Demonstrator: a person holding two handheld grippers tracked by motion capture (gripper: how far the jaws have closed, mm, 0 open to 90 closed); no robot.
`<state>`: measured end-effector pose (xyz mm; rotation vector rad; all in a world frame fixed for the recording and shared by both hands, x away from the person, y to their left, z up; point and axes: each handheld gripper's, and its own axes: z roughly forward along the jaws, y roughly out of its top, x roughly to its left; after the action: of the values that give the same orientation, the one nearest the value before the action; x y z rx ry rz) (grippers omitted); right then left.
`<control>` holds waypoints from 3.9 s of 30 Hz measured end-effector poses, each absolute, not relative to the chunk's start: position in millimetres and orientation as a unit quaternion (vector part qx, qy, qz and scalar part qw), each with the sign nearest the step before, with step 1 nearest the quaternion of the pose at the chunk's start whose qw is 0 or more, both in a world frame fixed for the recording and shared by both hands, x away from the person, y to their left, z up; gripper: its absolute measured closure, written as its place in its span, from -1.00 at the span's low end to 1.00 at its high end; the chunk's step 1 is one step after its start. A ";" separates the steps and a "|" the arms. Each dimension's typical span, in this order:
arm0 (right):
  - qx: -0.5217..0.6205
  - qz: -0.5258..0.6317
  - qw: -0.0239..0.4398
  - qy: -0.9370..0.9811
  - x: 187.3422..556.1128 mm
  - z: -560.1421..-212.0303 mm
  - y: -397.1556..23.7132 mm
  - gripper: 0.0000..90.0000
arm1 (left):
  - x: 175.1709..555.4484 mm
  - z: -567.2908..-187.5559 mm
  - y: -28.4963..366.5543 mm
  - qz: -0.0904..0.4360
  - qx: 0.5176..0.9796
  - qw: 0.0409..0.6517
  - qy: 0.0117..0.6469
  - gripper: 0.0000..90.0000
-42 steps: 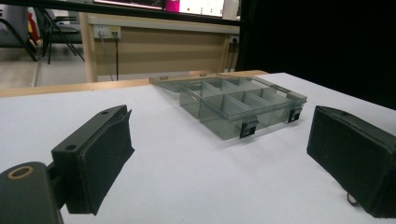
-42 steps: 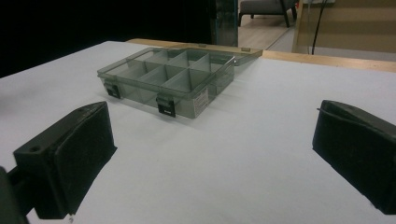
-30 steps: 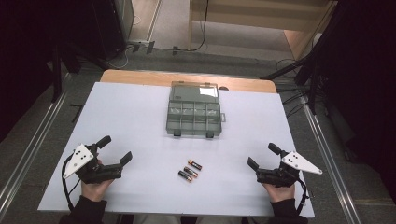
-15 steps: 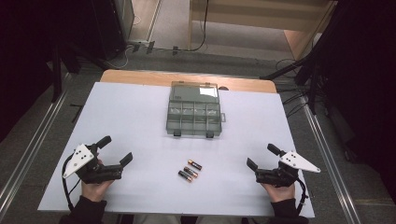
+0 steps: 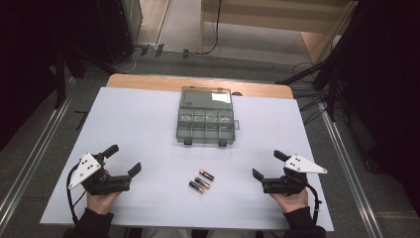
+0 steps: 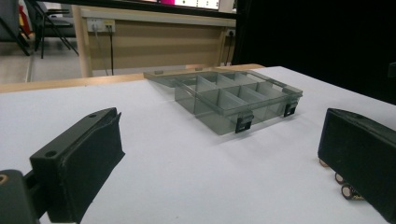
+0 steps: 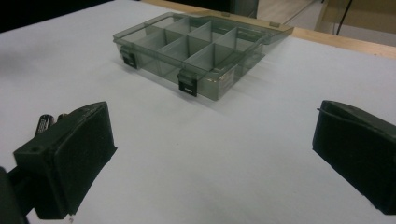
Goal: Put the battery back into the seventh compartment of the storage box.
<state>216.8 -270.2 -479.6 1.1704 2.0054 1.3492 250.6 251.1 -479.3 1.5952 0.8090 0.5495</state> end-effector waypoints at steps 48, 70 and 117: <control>0.332 0.316 0.097 0.884 281.5 -469.5 -144.4 -1.00 | 251.3 -481.9 248.8 0.232 0.701 0.582 0.341 -1.00; 0.311 0.203 0.055 0.927 301.4 -471.3 -100.3 -0.30 | 251.9 -483.0 247.2 0.220 0.710 0.579 0.334 -1.00; 0.322 0.187 0.053 0.927 299.4 -461.8 -87.3 0.72 | 252.6 -484.7 248.4 0.225 0.708 0.577 0.340 -1.00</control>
<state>299.4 -87.3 -461.8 0.9787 2.8161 0.5691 252.6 248.4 -484.7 1.6566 0.7958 0.5261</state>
